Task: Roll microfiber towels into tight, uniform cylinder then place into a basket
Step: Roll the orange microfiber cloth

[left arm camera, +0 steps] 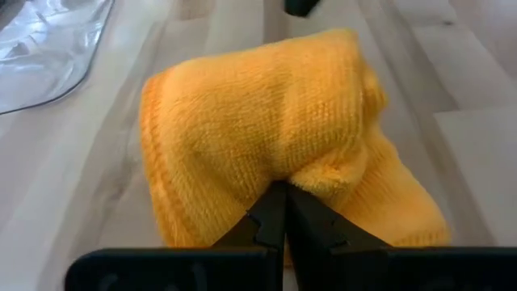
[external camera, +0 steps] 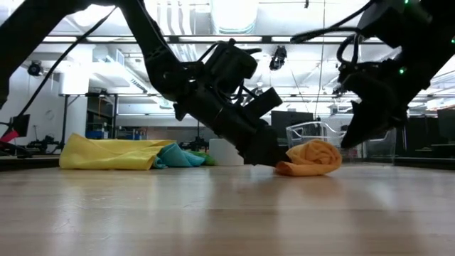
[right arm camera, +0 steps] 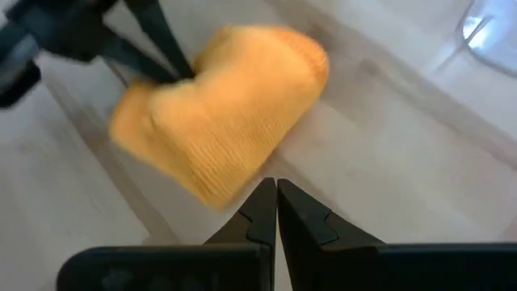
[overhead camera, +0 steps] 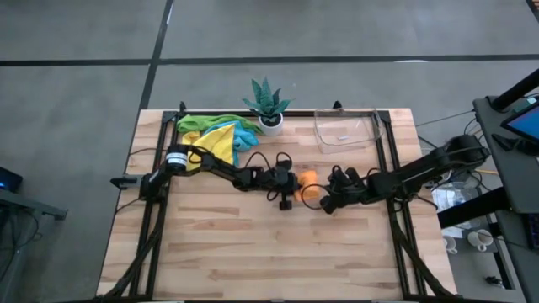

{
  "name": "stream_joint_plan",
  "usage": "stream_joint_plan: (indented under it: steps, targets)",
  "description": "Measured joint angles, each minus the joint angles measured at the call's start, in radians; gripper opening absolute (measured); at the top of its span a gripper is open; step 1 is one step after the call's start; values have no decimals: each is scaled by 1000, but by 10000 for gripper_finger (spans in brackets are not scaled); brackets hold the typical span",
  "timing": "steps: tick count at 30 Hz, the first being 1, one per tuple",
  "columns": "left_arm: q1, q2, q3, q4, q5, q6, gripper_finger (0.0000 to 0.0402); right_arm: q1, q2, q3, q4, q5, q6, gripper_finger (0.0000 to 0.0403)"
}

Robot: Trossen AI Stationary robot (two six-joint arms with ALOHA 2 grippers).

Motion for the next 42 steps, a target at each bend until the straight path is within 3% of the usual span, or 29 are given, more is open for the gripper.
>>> stream_joint_plan:
  steps: [5, 9, 17, 26, 29, 35, 42]
  targets:
    - [-4, 0, 0, 8, 8, 2, 0, -4, -35, -1, 3, 75, -19, 9]
    - [-6, 0, 0, 15, 9, 2, 0, -52, -42, -5, 7, 16, -17, 29]
    - [-9, -2, 0, 24, 14, 7, 0, -206, -27, -43, 186, -195, -45, 134]
    - [-10, -2, -2, 27, 36, 6, 0, -243, -58, -70, 291, -250, -39, 235]
    - [-10, -3, -2, 27, 37, 5, 0, -243, -27, -94, 329, -261, 1, 250]
    - [-10, -3, -2, 27, 41, 5, 0, -243, 51, -153, 572, -305, 37, 262]
    - [-11, -4, -2, 24, 40, 5, 0, -243, 129, -148, 615, -326, 77, 258]
